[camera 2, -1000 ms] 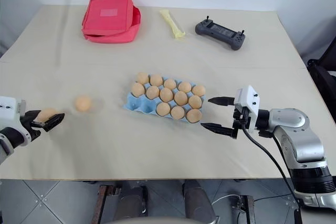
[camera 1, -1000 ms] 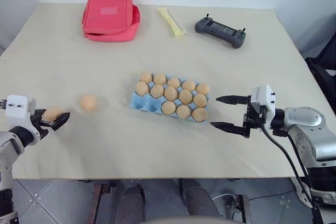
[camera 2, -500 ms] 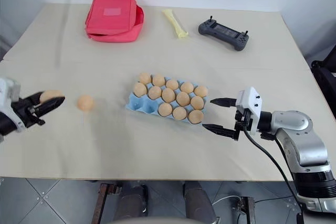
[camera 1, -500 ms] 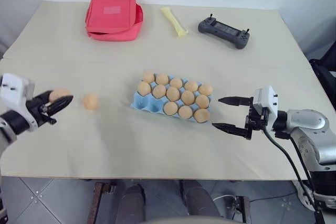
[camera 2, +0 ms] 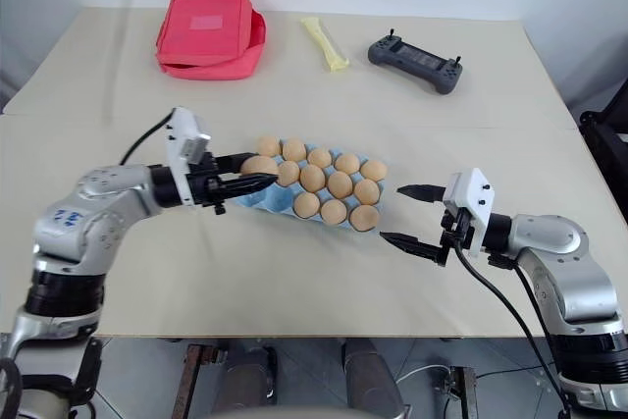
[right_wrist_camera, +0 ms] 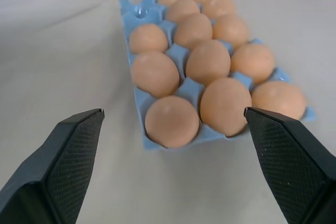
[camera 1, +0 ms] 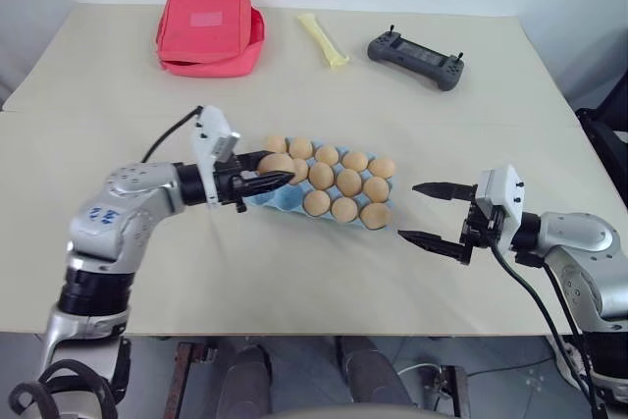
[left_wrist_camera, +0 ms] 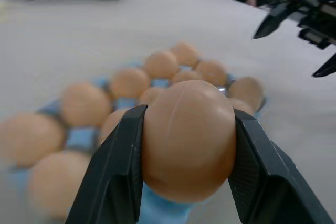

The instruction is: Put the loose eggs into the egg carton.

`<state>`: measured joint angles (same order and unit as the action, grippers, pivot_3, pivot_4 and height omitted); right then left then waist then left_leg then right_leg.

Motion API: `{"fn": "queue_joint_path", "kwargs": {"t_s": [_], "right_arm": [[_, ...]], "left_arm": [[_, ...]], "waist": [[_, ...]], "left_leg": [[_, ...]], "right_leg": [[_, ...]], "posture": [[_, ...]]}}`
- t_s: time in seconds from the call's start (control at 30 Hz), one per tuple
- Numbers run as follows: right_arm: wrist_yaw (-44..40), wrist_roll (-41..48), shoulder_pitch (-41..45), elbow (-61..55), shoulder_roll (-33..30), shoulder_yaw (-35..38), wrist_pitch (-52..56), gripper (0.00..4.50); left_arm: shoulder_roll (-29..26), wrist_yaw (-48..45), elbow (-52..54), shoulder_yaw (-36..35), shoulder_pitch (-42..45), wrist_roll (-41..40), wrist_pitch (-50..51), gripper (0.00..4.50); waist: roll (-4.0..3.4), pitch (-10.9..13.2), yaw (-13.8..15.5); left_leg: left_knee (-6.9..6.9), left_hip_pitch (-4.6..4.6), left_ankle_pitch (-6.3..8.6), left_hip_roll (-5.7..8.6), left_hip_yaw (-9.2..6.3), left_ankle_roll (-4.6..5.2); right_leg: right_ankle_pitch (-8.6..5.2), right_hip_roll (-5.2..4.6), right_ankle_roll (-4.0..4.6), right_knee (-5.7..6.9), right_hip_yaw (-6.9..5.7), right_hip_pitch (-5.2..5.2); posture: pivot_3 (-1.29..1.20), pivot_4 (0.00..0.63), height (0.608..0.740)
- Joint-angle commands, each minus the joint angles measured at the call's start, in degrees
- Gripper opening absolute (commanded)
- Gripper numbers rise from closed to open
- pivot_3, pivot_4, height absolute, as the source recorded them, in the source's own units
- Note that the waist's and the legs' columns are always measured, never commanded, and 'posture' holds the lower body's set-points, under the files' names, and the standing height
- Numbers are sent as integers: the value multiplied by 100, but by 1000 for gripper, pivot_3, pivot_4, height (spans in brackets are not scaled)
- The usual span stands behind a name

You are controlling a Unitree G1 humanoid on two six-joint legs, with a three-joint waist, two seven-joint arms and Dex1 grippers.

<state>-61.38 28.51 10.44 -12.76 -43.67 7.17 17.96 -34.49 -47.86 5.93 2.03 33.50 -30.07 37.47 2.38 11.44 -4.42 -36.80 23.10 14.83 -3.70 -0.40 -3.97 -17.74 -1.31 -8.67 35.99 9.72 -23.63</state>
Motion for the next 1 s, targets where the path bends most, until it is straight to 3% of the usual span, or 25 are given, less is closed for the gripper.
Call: {"fn": "queue_joint_path", "kwargs": {"t_s": [0.03, 0.17, 0.43, 0.47, 0.67, 0.87, 1.0], "right_arm": [[121, 106, -112, -310, -36, 231, 10, 4500], [240, 144, -339, -496, -39, 341, 35, 4500], [426, 208, -631, -745, -45, 513, 97, 4500], [437, 212, -642, -755, -46, 514, 102, 4500], [450, 216, -582, -695, -54, 480, 82, 4500], [387, 233, -522, -657, -75, 474, 73, 4500], [310, 237, -521, -631, -102, 481, 55, 4500]], "left_arm": [[119, -290, -562, 263, 303, 413, -592, 1765], [281, -667, -1171, 495, 529, 654, -938, 1765], [156, -905, -1271, 570, 617, 941, -931, 1765], [137, -938, -1293, 575, 615, 978, -960, 2454], [188, -884, -1312, 502, 677, 1083, -911, 4325], [193, -451, -857, -48, 653, 849, -722, 4480], [-242, -115, -138, -741, 244, 600, -95, 4480]], "waist": [[0, 0, -9], [0, 0, -20], [0, 0, 9], [0, 0, 12], [0, 0, 30], [0, 0, 45], [-1, 0, 25]], "left_leg": [[-8, 0, 0, 0, -1, 0], [-29, 0, 0, 1, -1, 0], [-25, 1, 0, 1, -2, 1], [-26, 2, 0, 1, -2, 1], [-28, 1, 0, 1, -2, 1], [-27, 2, 0, 1, -2, 1], [-23, 2, 0, 0, -3, 2]], "right_leg": [[0, 1, -1, 3, 0, 1], [7, 1, -11, 1, 3, 12], [7, 0, -12, 1, 4, 12], [7, 0, -12, 1, 4, 13], [7, 0, -13, 2, 4, 13], [8, 0, -13, 2, 4, 12], [7, 0, -13, 2, 4, 12]], "posture": [[0, 150, 740], [0, 150, 740], [0, 150, 740], [0, 150, 740], [0, 150, 740], [0, 150, 740], [0, 150, 740]]}}
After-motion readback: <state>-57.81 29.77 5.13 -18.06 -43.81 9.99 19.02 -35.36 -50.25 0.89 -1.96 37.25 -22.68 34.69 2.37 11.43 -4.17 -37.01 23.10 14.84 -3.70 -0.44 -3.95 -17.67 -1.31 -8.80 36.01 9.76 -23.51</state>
